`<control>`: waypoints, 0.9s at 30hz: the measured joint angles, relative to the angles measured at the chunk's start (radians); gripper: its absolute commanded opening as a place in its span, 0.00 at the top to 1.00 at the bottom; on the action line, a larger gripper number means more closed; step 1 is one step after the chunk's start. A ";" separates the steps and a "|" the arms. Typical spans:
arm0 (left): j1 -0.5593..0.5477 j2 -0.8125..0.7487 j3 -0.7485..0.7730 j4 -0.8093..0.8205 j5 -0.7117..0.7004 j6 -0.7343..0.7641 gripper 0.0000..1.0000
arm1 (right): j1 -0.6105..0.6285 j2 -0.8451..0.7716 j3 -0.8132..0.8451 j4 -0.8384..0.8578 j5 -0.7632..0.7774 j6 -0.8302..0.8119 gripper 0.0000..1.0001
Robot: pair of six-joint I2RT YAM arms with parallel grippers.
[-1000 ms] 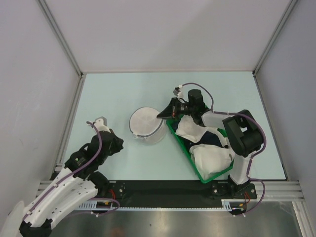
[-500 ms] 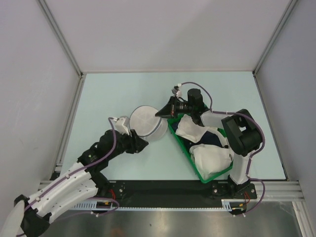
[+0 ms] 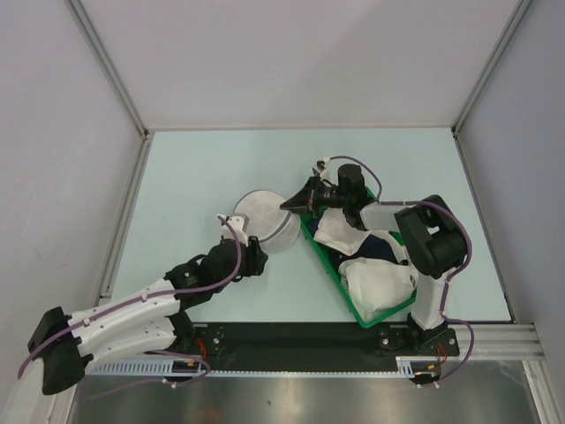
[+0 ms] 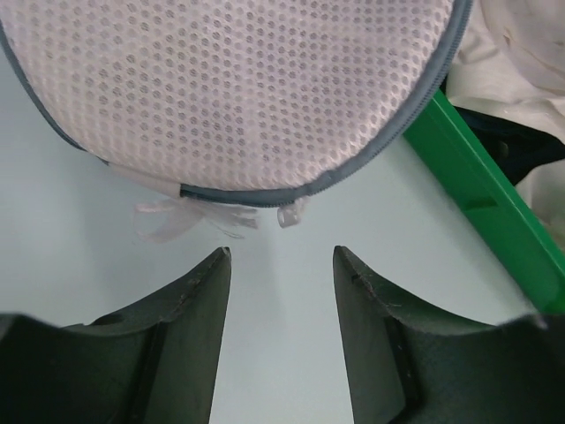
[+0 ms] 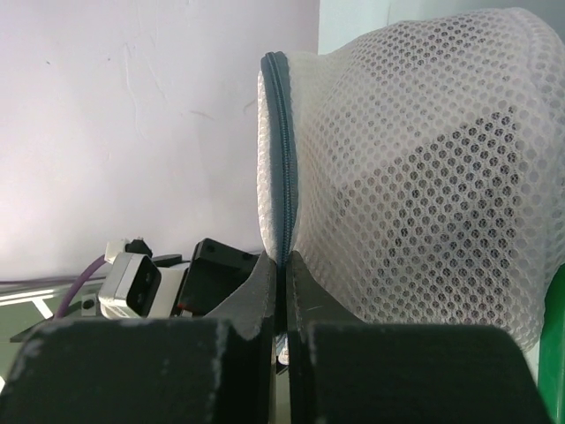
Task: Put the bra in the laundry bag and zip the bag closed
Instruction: Zip the zipper on the laundry bag.
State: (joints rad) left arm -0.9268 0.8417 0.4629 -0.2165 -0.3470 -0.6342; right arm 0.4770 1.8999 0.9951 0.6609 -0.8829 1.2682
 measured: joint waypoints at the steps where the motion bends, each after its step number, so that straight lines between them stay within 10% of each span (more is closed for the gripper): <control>1: 0.000 0.010 0.000 0.004 -0.020 0.007 0.45 | 0.000 0.000 0.000 0.001 0.000 0.002 1.00; 10: 0.008 0.057 0.015 0.064 -0.103 0.058 0.70 | 0.001 0.002 0.000 0.010 0.000 0.015 0.99; 14: 0.027 0.097 0.038 0.087 -0.101 0.077 1.00 | 0.007 0.002 0.000 -0.006 0.005 0.009 0.69; 18: 0.044 0.134 0.052 0.102 -0.085 0.096 1.00 | 0.013 -0.024 0.001 -0.129 0.051 -0.056 0.46; 27: 0.047 0.133 0.052 0.133 -0.007 0.095 1.00 | 0.095 -0.349 -0.002 -0.634 0.395 -0.267 0.37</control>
State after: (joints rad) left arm -0.8803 0.9749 0.5148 -0.0837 -0.3542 -0.5388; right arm 0.5720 1.5505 0.9932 0.0273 -0.4881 1.0016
